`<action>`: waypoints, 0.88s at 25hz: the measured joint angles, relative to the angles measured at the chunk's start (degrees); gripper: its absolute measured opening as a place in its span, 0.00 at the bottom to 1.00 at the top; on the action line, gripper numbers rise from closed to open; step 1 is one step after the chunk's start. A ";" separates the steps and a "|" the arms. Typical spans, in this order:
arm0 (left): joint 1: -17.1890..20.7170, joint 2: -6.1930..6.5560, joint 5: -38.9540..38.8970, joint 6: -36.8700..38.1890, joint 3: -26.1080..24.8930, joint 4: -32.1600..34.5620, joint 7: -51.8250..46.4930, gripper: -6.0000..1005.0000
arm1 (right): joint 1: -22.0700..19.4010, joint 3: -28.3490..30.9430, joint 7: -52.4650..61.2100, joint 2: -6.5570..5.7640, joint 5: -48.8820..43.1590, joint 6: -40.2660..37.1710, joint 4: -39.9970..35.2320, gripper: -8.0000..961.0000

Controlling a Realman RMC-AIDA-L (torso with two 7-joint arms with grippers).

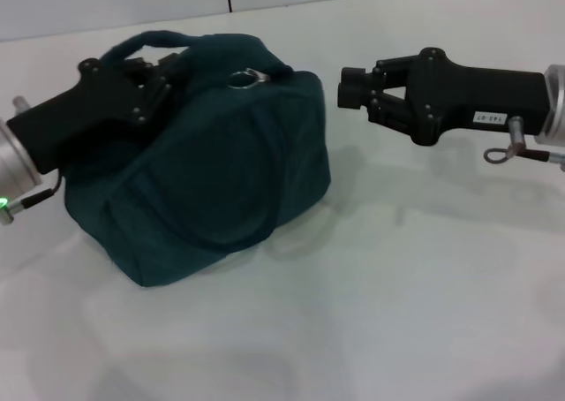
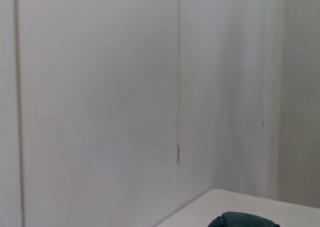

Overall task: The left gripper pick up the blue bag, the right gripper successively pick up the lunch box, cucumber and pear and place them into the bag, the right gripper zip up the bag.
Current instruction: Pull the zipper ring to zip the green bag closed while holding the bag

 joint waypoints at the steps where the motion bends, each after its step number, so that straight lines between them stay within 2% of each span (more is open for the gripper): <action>1: 0.38 -0.01 -0.64 0.06 0.00 0.00 0.28 0.07 | 0.00 -0.12 0.14 0.04 0.00 0.60 0.01 0.20; 6: 1.82 -0.14 -2.72 1.14 0.74 -0.89 4.97 0.07 | 0.97 -0.33 0.50 0.36 0.40 4.53 -0.39 0.20; 11: 1.83 -0.14 -2.86 4.27 1.65 -2.04 7.31 0.07 | 4.13 -1.76 0.49 0.58 0.94 8.59 0.52 0.20; 19: 0.98 -0.45 -6.20 5.22 5.54 -3.01 7.77 0.07 | 5.50 -12.26 0.52 0.52 0.95 11.35 0.32 0.20; 22: 0.87 -0.47 -7.30 4.87 6.93 -3.34 8.35 0.06 | 4.62 -13.16 0.55 0.34 0.95 10.20 -0.37 0.20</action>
